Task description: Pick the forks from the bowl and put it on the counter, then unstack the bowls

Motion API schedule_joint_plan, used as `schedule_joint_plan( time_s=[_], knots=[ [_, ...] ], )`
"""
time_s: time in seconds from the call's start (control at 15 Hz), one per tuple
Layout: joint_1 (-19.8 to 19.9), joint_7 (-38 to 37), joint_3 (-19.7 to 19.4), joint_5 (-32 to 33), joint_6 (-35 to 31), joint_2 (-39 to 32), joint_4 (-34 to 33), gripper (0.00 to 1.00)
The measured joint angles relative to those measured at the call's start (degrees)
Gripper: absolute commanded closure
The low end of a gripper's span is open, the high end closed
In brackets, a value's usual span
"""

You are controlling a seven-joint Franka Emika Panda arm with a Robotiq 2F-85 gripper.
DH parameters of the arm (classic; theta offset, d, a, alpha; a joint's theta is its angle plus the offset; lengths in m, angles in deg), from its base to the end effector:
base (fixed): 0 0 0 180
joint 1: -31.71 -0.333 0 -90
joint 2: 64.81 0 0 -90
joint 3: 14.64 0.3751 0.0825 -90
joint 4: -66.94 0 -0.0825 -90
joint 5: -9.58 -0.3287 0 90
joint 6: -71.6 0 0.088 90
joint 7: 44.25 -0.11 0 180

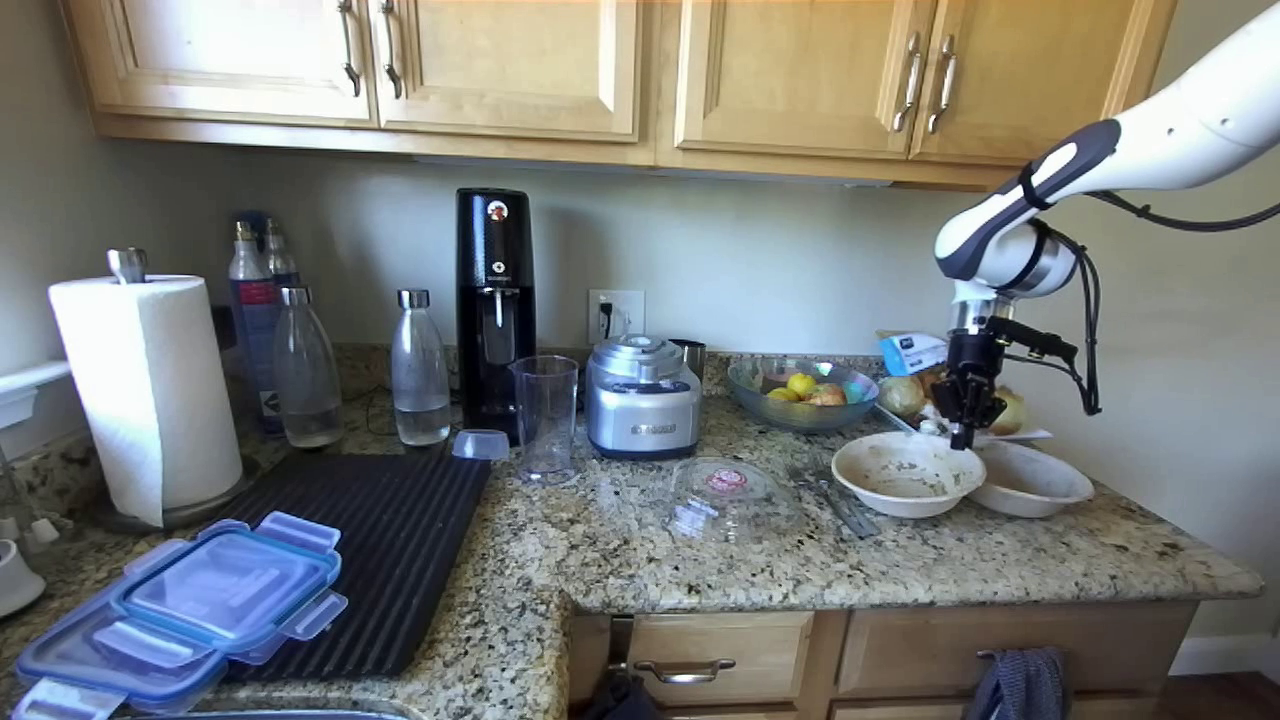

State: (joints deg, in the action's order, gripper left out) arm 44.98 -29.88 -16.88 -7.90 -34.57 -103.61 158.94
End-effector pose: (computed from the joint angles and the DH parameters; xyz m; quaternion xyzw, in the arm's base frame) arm 0.6229 -0.1430 0.2871 -0.9668 0.0805 0.1720 0.1709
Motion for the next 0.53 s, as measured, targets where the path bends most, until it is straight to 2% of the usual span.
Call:
schedule_joint_plan(
  time_s=[0.53],
  knots=[
    [0.3, 0.0, -0.4, 0.1, -0.2, 0.0, -0.1, 0.08]
  ],
)
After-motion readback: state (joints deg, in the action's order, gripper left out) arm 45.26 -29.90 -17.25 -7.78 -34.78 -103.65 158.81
